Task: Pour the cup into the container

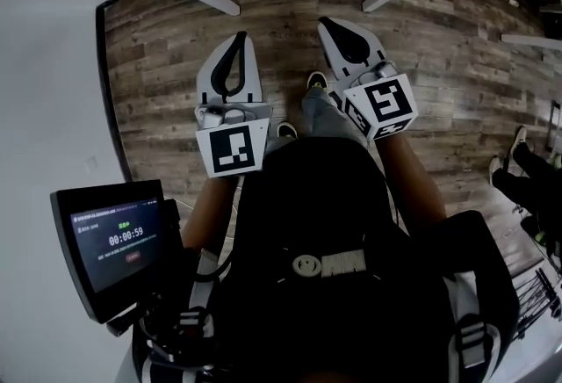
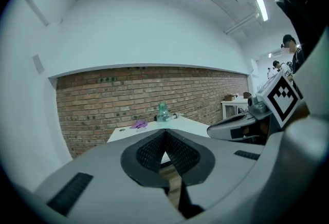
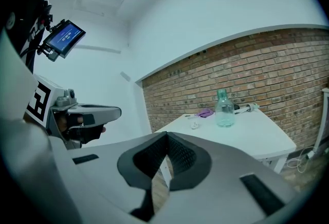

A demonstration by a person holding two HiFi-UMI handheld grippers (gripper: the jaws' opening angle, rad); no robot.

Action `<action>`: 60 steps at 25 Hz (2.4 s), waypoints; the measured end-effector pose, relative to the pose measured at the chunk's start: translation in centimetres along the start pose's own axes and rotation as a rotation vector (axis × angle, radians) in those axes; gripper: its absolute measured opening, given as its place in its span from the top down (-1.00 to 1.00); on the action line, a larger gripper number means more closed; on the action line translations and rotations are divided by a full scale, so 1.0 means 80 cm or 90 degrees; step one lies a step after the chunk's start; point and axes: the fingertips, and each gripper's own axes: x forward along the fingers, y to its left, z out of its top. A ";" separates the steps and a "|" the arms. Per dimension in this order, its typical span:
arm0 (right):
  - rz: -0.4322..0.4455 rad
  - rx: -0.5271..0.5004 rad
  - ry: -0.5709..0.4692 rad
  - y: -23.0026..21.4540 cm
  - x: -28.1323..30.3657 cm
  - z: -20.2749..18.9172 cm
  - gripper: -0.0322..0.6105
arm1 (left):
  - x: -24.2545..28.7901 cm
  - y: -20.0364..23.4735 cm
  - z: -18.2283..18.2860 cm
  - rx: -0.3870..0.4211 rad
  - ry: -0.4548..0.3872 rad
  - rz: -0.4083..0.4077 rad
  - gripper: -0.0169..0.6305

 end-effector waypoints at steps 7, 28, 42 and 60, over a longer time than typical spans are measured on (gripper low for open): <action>-0.006 -0.016 -0.007 0.114 -0.046 -0.023 0.91 | -0.126 0.019 -0.023 0.006 -0.025 0.005 0.94; 0.000 -0.017 0.043 0.232 -0.123 -0.071 0.91 | -0.231 -0.018 -0.060 -0.044 0.001 -0.060 0.94; -0.003 -0.010 -0.011 0.206 -0.356 -0.102 0.91 | -0.343 -0.238 -0.039 -0.007 -0.003 -0.049 0.94; 0.005 -0.014 -0.023 0.246 -0.421 -0.112 0.91 | -0.406 -0.295 -0.037 -0.004 -0.007 -0.071 0.94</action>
